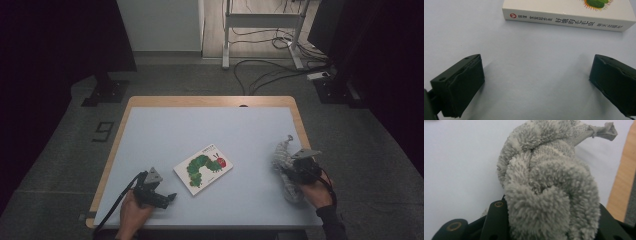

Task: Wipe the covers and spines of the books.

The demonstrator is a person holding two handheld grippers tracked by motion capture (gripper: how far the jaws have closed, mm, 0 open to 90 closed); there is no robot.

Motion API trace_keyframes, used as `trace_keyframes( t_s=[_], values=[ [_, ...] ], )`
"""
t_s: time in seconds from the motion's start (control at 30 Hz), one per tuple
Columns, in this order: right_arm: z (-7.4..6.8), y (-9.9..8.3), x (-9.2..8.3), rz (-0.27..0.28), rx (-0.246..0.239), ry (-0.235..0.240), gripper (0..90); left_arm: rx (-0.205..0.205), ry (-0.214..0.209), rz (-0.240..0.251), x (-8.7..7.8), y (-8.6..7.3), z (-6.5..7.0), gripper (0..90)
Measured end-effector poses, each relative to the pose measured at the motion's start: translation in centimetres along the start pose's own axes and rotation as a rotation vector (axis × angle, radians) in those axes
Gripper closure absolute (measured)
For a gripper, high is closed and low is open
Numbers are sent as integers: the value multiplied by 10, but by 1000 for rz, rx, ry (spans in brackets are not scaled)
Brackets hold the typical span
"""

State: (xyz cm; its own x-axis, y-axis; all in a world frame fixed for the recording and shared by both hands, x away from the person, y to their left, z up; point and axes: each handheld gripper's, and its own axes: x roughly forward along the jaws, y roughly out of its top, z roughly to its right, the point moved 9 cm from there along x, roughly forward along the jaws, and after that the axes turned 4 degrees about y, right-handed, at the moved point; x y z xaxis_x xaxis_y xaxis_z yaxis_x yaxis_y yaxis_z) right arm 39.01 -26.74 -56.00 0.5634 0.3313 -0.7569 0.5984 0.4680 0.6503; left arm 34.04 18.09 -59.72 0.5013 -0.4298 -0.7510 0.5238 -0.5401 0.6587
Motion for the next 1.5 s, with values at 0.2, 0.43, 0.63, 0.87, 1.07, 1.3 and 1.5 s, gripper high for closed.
trace_keyframes(
  t_s=[0.2,0.43,0.63,0.87,1.07,1.3,1.5],
  values=[
    [0,-13,11,-24,19,14,532,0,-1,0,0,0,0,0],
    [2,-13,10,-10,34,15,295,0,-1,0,0,0,0,0],
    [-1,-7,5,-24,9,2,126,0,0,0,0,0,0,0],
    [2,13,-10,32,-14,-35,0,-1,0,0,0,0,0,0],
    [-3,27,-16,61,-27,-22,0,2,0,-2,0,0,0,0],
    [-16,41,-9,85,-32,25,0,2,-1,-2,0,0,0,0],
    [-29,51,0,88,-58,59,0,2,-1,-2,0,0,0,0]
  ],
)
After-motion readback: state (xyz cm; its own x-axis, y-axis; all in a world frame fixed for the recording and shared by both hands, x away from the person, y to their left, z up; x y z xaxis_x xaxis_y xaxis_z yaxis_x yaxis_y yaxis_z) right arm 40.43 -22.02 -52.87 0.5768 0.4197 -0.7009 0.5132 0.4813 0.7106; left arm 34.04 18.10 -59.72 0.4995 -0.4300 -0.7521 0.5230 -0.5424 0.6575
